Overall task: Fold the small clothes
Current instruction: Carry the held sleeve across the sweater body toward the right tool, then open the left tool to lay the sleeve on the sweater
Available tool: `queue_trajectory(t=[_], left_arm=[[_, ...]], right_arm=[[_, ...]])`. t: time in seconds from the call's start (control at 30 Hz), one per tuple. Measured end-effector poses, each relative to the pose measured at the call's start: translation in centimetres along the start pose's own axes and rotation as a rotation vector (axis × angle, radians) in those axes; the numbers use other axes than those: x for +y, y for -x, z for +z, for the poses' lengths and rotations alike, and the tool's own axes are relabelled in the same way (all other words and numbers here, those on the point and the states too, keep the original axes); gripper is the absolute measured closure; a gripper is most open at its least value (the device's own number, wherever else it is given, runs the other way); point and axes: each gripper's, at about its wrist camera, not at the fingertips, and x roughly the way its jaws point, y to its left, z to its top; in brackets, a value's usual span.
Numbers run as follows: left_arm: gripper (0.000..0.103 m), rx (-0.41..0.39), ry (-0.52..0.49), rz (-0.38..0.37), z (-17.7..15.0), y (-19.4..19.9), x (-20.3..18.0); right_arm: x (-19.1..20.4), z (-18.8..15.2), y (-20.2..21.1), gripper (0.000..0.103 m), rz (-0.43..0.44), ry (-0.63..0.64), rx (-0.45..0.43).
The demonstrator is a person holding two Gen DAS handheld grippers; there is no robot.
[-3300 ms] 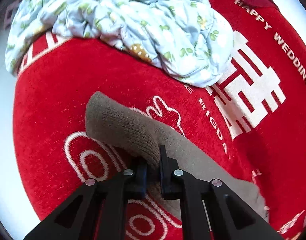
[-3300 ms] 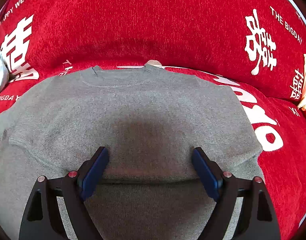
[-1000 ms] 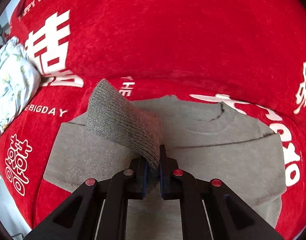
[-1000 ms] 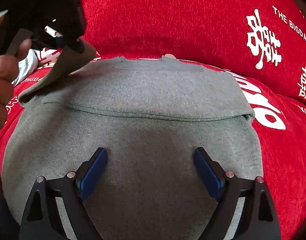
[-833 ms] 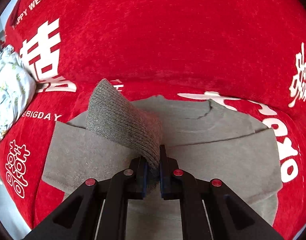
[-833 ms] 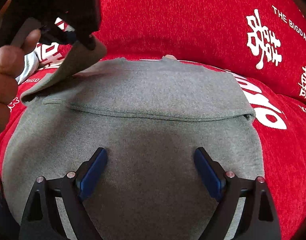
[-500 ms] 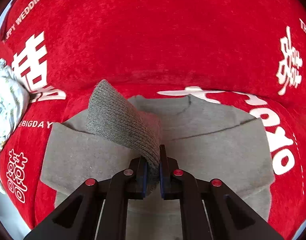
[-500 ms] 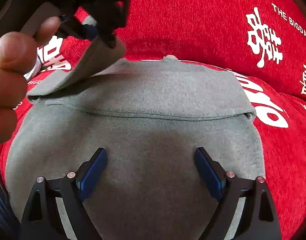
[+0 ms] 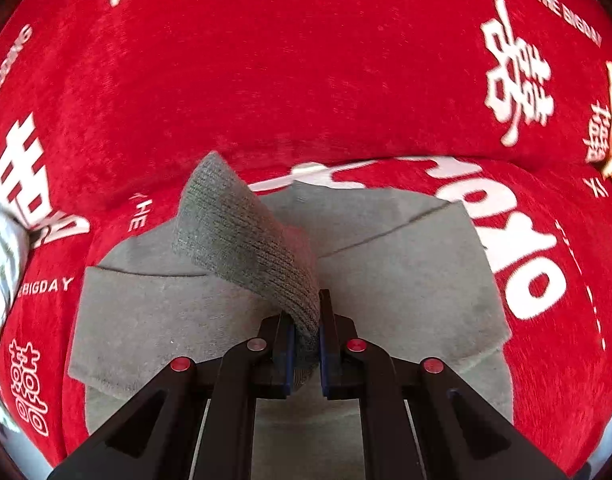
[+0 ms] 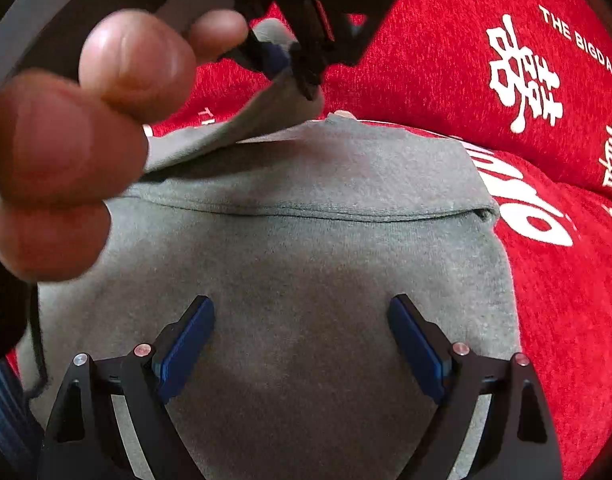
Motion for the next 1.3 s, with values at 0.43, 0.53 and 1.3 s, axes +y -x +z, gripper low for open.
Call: queue_trajectory(t=[0.43, 0.53, 1.3], left_arm=[[0.093, 0.062, -0.083, -0.101, -0.7, -2.3, -2.7], [0.093, 0.093, -0.057, -0.151, -0.6, -3.4, -2.4], [0.032, 0.020, 0.006, -0.330, -0.9, -0.3, 5.4]], right_arm=[[0.2, -0.3, 0.1, 0.012, -0.005, 0.016, -0.009], [0.5, -0.4, 0.0, 0.012, -0.014, 0.024, -0.012], [-1.2, 0.5, 2.2, 0.011, 0.047, -0.074, -0.050]])
